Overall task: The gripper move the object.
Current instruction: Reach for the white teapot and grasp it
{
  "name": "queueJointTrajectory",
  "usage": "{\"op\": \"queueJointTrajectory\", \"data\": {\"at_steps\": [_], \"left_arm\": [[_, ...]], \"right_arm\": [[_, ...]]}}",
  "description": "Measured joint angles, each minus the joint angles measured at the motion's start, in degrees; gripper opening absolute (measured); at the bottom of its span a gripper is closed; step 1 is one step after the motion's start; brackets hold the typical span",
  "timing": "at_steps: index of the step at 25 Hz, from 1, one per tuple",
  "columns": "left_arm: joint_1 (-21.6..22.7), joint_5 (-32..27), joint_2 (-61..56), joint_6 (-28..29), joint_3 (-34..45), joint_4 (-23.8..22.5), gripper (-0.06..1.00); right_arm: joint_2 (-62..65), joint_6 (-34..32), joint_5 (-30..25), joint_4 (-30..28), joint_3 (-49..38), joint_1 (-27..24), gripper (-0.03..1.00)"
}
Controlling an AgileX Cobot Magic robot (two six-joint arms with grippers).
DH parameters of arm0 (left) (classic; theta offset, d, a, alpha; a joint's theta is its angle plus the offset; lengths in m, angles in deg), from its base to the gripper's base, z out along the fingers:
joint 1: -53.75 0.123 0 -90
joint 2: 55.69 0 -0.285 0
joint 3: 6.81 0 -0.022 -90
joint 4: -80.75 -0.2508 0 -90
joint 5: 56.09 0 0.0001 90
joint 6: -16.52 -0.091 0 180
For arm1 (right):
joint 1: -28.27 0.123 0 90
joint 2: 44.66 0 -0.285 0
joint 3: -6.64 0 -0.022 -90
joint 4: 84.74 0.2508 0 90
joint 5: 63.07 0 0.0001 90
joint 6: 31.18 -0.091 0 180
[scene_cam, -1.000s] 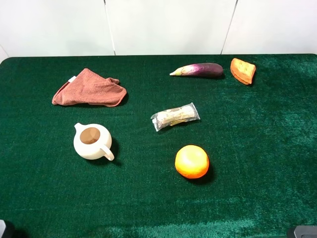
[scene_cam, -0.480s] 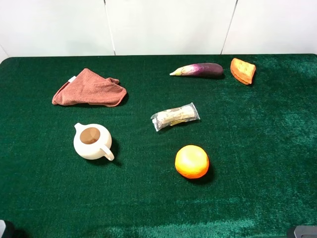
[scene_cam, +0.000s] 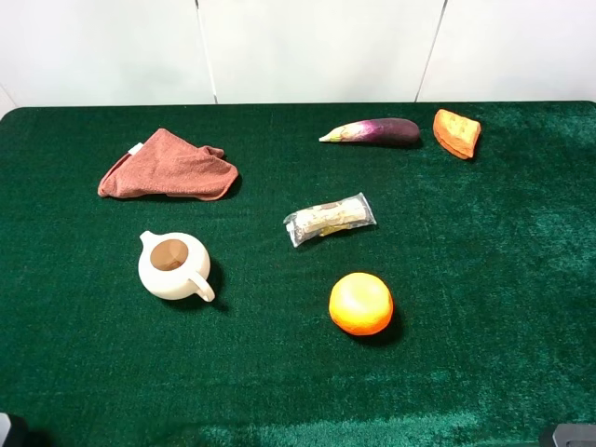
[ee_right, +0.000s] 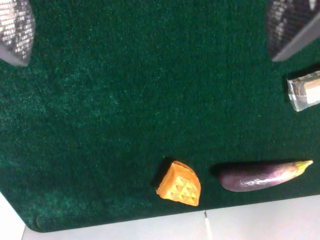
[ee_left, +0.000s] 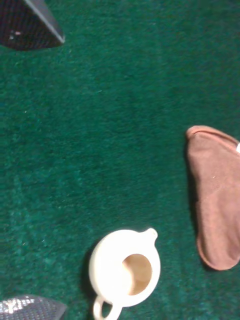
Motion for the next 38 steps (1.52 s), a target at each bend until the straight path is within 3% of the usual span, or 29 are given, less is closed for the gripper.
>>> {"op": "queueJointTrajectory", "data": {"at_steps": [15, 27, 38], "left_arm": [[0.0, -0.47, 24.12, 1.95, -4.99, 3.18, 0.99], [-0.07, 0.47, 34.49, 5.88, -4.99, 4.01, 0.99], [-8.62, 4.29, 43.04, 12.87, -5.01, 2.2, 0.99]], "right_arm": [[0.0, 0.0, 0.0, -0.15, 0.0, 0.0, 0.69], [0.0, 0.0, 0.0, -0.15, 0.0, 0.0, 0.69], [0.0, 0.0, 0.0, -0.15, 0.0, 0.0, 0.69]]}}
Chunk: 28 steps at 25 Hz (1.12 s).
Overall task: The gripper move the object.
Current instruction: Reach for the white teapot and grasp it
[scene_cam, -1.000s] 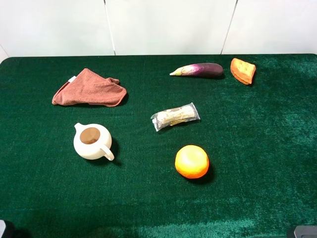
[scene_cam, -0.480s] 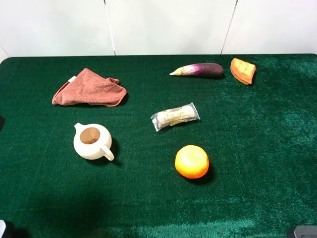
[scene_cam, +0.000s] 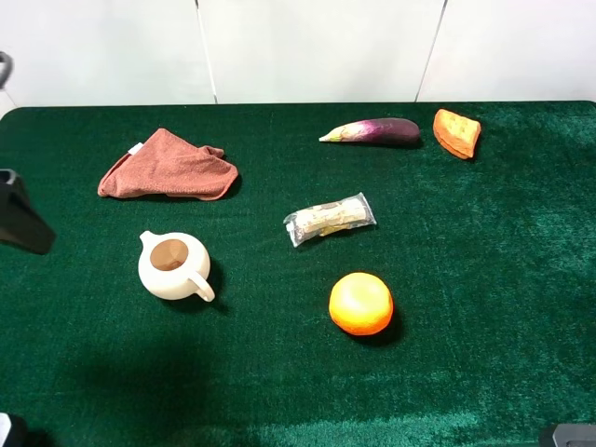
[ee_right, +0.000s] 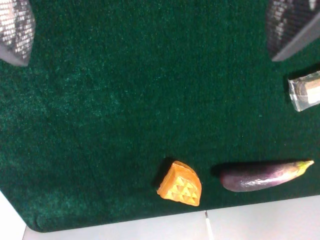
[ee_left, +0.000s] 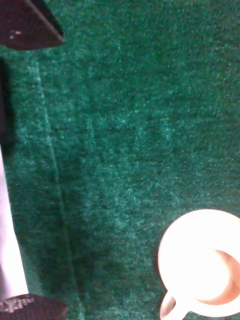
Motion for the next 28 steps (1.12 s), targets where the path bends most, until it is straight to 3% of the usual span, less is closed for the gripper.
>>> {"op": "queueJointTrajectory", "data": {"at_steps": [6, 17, 28], "left_arm": [[-6.48, 2.53, 3.82, 6.42, 0.0, -2.71, 0.99], [-13.98, 9.96, 14.81, 14.17, 0.0, -5.26, 0.99], [-14.98, 16.41, 27.2, 17.52, -3.25, -5.82, 0.99]], "right_arm": [[0.0, 0.0, 0.0, 0.0, 0.0, 0.0, 0.69], [0.0, 0.0, 0.0, 0.0, 0.0, 0.0, 0.69], [0.0, 0.0, 0.0, 0.0, 0.0, 0.0, 0.69]]}}
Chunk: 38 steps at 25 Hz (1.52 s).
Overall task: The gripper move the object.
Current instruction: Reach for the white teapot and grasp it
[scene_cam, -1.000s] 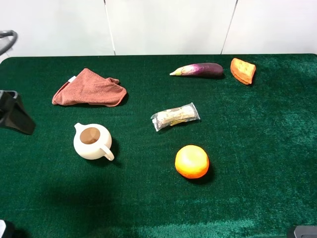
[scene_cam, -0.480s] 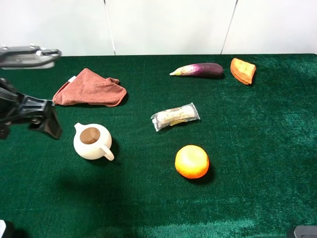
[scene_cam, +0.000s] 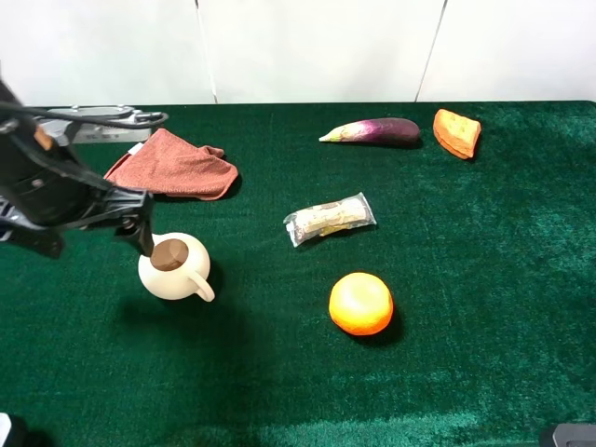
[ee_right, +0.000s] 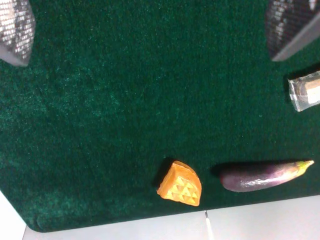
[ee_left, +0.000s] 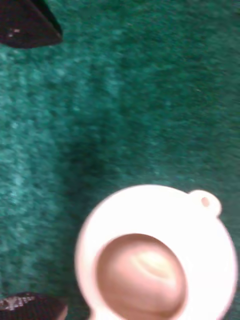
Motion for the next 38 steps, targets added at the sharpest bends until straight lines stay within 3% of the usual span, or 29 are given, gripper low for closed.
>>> {"op": "queueJointTrajectory", "data": {"at_steps": [9, 16, 25, 38], "left_arm": [[-1.96, 0.65, 7.75, 2.12, -6.34, -1.02, 0.99], [-5.69, -2.91, 8.29, 9.98, -6.58, -4.54, 0.99], [-6.07, -3.67, 10.02, 12.54, -6.75, -5.95, 0.99], [-6.07, 4.08, 17.99, 13.11, -6.46, -6.17, 0.99]], "right_arm": [[0.0, 0.0, 0.0, 0.0, 0.0, 0.0, 0.69], [0.0, 0.0, 0.0, 0.0, -0.04, 0.0, 0.69], [0.0, 0.0, 0.0, 0.0, -0.04, 0.0, 0.69], [0.0, 0.0, 0.0, 0.0, -0.04, 0.0, 0.69]]}}
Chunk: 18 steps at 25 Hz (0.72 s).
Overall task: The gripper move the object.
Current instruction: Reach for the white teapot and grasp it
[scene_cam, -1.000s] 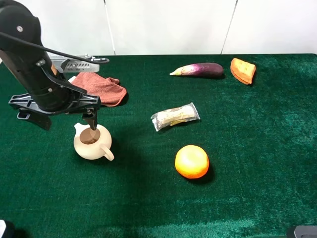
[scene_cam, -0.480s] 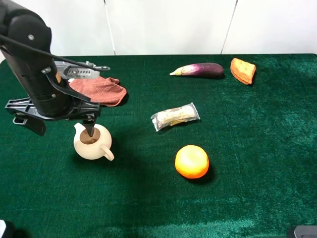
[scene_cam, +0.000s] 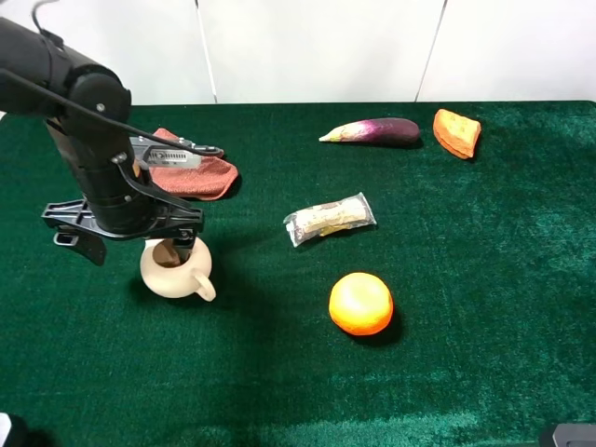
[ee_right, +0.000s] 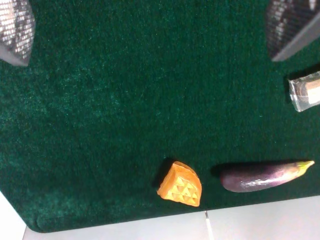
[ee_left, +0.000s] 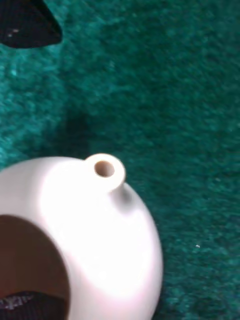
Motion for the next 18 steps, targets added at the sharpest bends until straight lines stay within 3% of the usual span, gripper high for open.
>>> {"op": "queueJointTrajectory", "data": {"at_steps": [10, 18], "left_arm": [[0.0, 5.35, 3.9, 0.23, 0.07, 0.0, 0.98], [0.0, 6.39, 4.61, 0.23, 0.07, 0.19, 0.85]], "right_arm": [[0.0, 0.0, 0.0, -0.02, 0.0, 0.0, 0.69], [0.0, 0.0, 0.0, -0.02, 0.0, 0.0, 0.69]]}}
